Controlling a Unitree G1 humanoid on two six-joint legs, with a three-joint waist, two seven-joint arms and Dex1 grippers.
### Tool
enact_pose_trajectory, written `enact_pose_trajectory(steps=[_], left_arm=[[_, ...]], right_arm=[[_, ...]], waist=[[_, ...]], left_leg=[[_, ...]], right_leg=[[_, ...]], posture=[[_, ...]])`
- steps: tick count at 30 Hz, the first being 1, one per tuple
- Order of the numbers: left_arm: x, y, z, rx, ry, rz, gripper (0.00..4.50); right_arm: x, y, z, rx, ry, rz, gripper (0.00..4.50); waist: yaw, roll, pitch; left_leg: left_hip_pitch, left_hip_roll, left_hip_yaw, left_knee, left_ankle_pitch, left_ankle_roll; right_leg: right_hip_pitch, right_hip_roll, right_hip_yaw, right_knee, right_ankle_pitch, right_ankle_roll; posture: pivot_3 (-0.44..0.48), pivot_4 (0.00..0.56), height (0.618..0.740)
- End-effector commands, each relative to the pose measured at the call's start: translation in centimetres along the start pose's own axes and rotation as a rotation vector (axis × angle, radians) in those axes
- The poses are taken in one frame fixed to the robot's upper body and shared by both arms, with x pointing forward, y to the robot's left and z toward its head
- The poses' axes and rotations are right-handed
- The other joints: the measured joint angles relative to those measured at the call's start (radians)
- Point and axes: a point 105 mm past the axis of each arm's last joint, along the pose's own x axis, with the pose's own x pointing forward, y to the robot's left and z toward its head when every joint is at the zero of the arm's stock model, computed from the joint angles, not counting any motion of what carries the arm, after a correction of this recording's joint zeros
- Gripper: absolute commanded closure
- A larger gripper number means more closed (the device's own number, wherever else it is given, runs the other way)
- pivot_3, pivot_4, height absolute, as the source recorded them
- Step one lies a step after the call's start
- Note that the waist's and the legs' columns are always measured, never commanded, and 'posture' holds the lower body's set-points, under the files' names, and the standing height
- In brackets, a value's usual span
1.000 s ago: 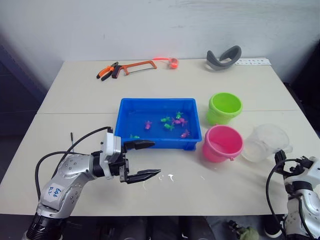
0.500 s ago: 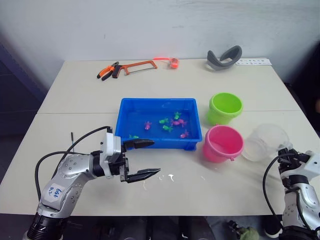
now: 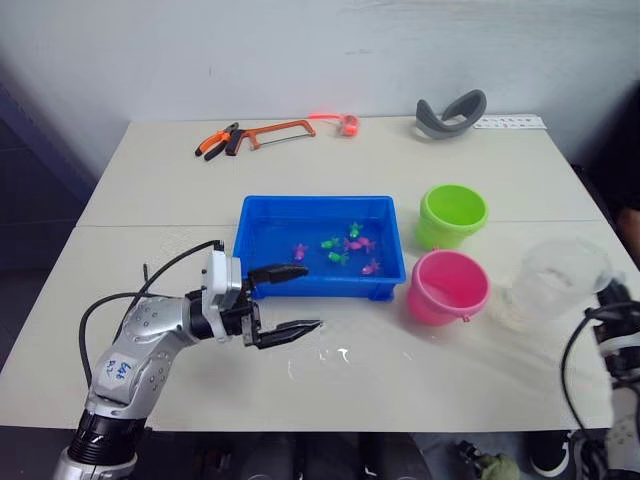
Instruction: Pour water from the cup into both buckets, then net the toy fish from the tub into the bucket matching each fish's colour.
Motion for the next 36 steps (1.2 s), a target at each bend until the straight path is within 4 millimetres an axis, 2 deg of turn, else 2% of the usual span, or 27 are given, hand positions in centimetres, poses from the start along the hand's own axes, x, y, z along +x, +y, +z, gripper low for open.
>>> enact_pose_trajectory(steps=[1, 5, 11, 17, 26, 36], left_arm=[[0.5, 0.2, 1.0, -0.021, -0.036, -0.051, 0.00], [1.4, 0.7, 0.9, -0.070, -0.029, -0.075, 0.00], [2.2, 0.8, 1.1, -0.088, -0.027, -0.104, 0.00], [2.5, 1.4, 1.4, -0.072, -0.038, -0.075, 0.00], [3.1, 0.6, 1.5, -0.066, -0.064, -0.089, 0.00], [3.3, 0.6, 1.3, -0.050, -0.068, -0.083, 0.00]], right_arm=[[-0.1, 1.2, 7.5, -0.167, -0.104, 0.117, 4.46], [0.2, 2.8, 9.6, -0.311, -0.090, 0.196, 4.46], [1.0, 4.7, 10.7, -0.514, -0.086, 0.226, 4.46], [1.5, 5.9, 10.7, -0.698, -0.105, 0.246, 4.46], [1.4, 7.7, 10.5, -0.946, -0.181, 0.335, 4.46], [1.4, 8.0, 9.8, -1.081, -0.241, 0.361, 4.46]], waist=[[0.000, 0.000, 0.000], [0.002, -0.002, 0.001], [0.008, -0.004, 0.002], [0.025, -0.005, 0.003], [0.023, -0.006, 0.003], [0.022, -0.006, 0.003]], left_leg=[[0.000, 0.000, 0.000, 0.000, 0.000, 0.000], [0.000, 0.000, 0.000, 0.000, 0.000, 0.000], [0.000, 0.000, 0.000, 0.000, 0.000, 0.000], [-0.001, -0.001, 0.000, 0.001, 0.001, 0.000], [-0.001, 0.000, 0.000, 0.001, 0.002, -0.001], [-0.001, 0.001, 0.000, 0.001, 0.002, -0.002]], right_leg=[[0.000, 0.000, 0.000, 0.000, 0.000, 0.000], [0.000, 0.000, 0.000, -0.002, 0.000, 0.000], [0.000, 0.001, 0.000, -0.002, 0.001, 0.001], [0.000, 0.002, 0.000, -0.003, 0.001, 0.001], [0.000, 0.008, 0.000, -0.003, 0.001, 0.002], [0.000, 0.011, 0.003, -0.003, 0.001, 0.002]], posture=[[0.000, 0.150, 0.740], [0.000, 0.150, 0.740], [0.000, 0.150, 0.740], [0.000, 0.150, 0.740], [0.000, 0.150, 0.740], [0.000, 0.150, 0.740]])
